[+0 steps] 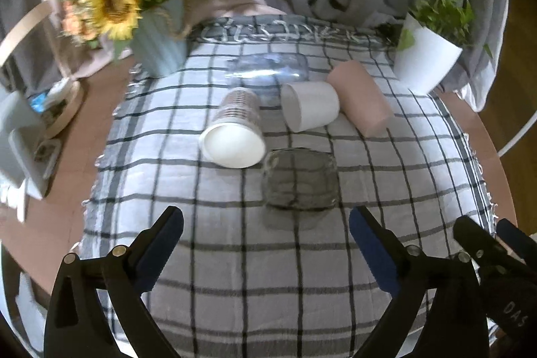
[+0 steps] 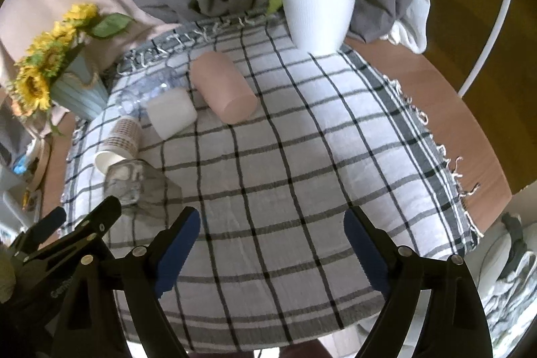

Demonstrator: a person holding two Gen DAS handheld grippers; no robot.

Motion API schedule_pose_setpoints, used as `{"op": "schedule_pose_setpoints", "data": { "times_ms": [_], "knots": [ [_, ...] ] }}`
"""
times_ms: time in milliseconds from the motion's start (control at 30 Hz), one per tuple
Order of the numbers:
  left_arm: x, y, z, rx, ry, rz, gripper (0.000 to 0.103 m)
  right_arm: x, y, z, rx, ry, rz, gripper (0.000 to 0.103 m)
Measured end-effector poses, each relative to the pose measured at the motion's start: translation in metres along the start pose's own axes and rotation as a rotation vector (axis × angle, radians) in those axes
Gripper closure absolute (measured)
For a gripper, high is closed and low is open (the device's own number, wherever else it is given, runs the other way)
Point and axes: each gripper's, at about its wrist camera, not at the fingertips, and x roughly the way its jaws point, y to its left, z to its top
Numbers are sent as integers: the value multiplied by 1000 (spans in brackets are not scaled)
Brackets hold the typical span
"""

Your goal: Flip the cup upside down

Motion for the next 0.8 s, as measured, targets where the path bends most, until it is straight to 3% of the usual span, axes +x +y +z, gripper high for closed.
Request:
{"op": "schedule_pose_setpoints", "data": {
  "times_ms": [433,800],
  "knots": [
    [-64,29,-30,-57,-76,120,1,-52,16,-20,-89,-81,89,13],
    [-92,37,-55,-78,-94,136,0,-86,26,-38,-138,-161,114,11]
  ]
}}
